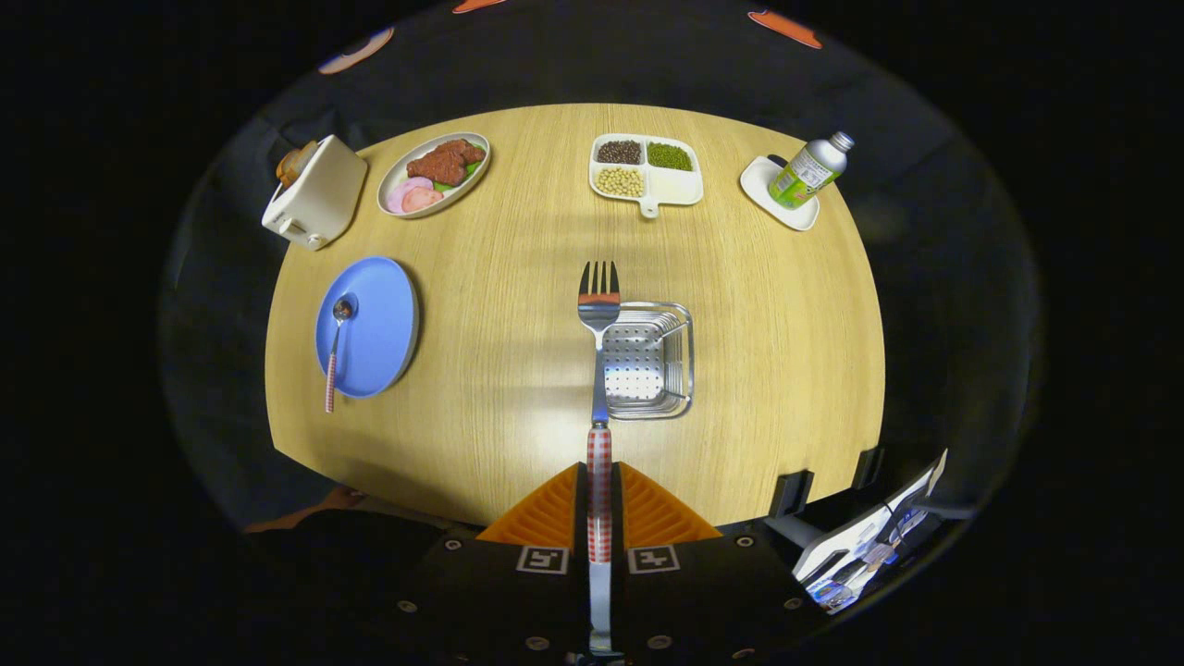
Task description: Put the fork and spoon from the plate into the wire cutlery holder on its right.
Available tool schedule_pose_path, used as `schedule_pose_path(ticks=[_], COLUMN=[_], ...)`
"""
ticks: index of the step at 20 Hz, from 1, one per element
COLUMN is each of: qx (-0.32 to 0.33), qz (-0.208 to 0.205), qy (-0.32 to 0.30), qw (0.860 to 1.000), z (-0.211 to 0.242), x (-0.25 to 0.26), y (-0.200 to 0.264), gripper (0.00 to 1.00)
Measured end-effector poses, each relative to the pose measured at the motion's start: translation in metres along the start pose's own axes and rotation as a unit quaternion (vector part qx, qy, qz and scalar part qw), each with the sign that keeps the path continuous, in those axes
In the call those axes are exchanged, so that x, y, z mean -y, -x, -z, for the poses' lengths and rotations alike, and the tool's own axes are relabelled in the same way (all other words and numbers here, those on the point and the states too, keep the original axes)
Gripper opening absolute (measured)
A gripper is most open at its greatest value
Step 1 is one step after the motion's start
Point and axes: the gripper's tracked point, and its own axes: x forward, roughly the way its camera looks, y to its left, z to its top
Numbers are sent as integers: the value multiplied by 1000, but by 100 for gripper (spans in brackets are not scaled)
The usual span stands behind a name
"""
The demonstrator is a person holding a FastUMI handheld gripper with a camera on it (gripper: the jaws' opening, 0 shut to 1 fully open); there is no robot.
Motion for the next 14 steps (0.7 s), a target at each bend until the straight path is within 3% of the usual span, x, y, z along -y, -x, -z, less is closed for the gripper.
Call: schedule_pose_path(ticks=[7, 14], qx=[-80, -166], qz=[-7, -22], qy=[42, 42], qw=[996, 985], z=[26, 31], x=[16, 26], y=[-10, -28], gripper=[9, 9])
